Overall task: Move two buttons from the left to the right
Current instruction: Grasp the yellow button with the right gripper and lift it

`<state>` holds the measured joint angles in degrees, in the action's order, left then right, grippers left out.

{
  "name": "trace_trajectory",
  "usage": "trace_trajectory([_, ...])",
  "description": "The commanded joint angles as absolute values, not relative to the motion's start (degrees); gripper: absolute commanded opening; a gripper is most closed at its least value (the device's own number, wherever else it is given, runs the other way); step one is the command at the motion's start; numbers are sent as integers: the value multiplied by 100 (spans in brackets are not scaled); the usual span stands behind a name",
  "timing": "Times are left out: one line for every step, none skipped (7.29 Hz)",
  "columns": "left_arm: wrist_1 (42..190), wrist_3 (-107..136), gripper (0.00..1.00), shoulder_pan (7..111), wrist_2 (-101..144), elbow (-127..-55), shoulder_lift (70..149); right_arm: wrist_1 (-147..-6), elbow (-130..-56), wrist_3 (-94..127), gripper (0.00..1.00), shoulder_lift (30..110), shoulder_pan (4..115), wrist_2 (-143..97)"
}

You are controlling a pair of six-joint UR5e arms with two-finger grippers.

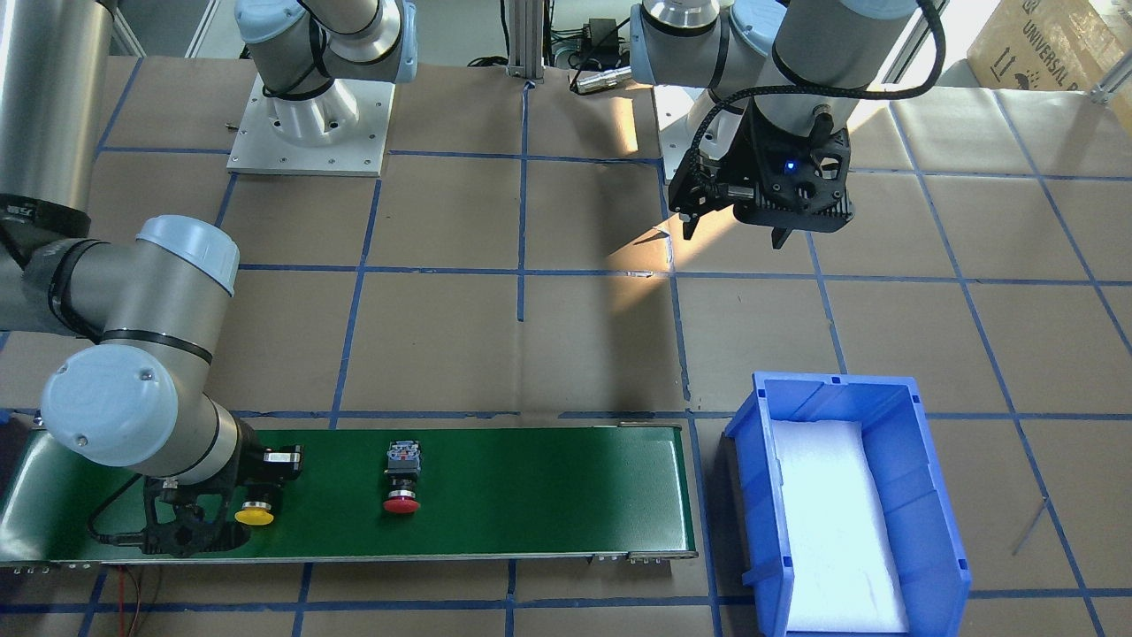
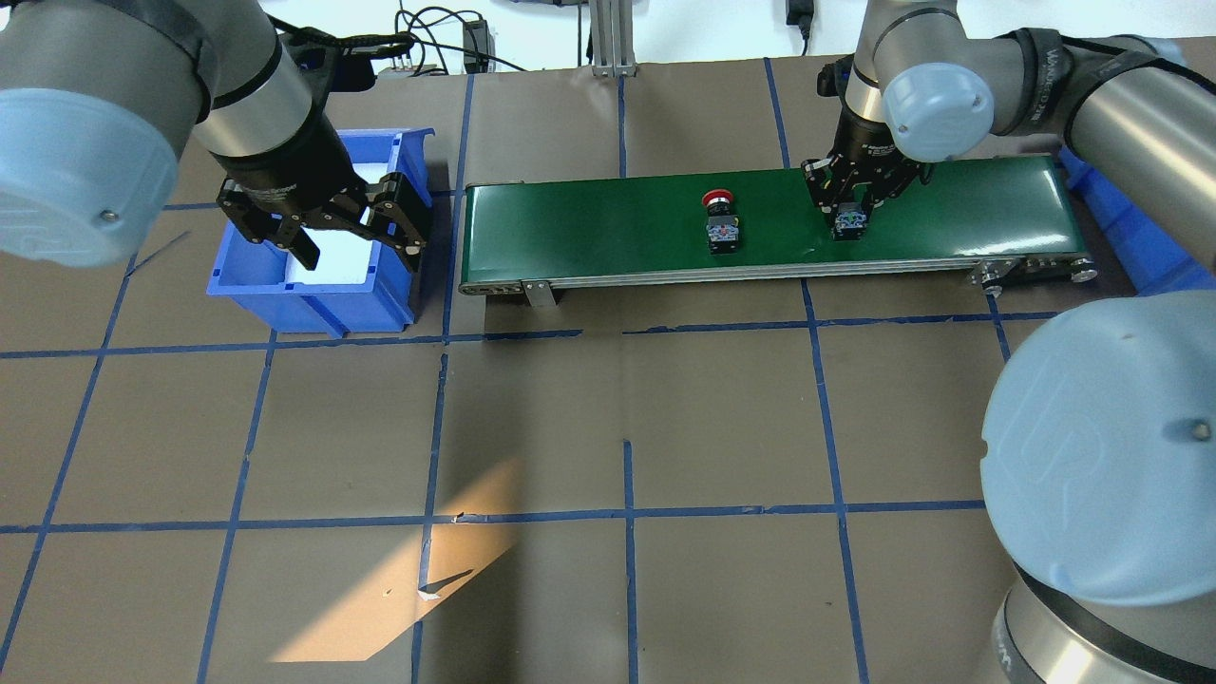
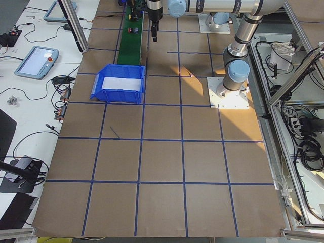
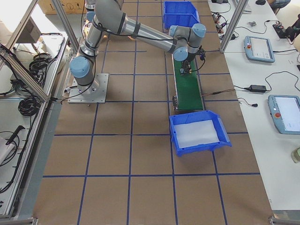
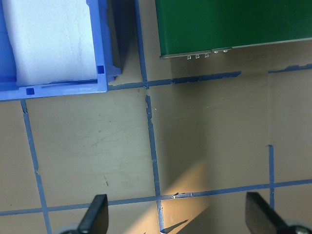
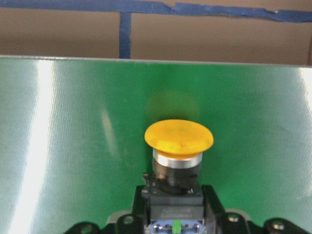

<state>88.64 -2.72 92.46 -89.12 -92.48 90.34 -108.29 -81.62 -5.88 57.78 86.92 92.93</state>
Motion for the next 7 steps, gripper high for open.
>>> trace_trajectory([8859, -272, 100, 9246, -8912, -9246, 9026, -10759, -8026, -615, 27, 5827, 8649, 9316])
trace_trajectory([8859, -272, 100, 9246, -8912, -9246, 9026, -10566, -7781, -789, 27, 5862, 8535, 9325])
trace_trajectory([8859, -272, 100, 9246, -8912, -9255, 9026, -9964, -7256, -1183, 27, 5897, 8264, 9560])
trace_trajectory([8859, -272, 100, 9246, -8912, -9264, 9044, -9392, -6799, -1822, 27, 5897, 7914, 9789])
trace_trajectory([8859, -264, 100, 9255, -8912, -9281, 9044, -9230, -6568, -2307, 27, 5906, 7527, 10026])
trace_trajectory([8859, -264, 100, 9255, -8912, -9281, 9044, -9246, -6557, -2886, 23, 6063, 7019, 10133])
trace_trajectory([8859, -264, 100, 9246, -8912, -9290, 9035, -9220, -6600, -3405, 22, 6186, 6457, 10064])
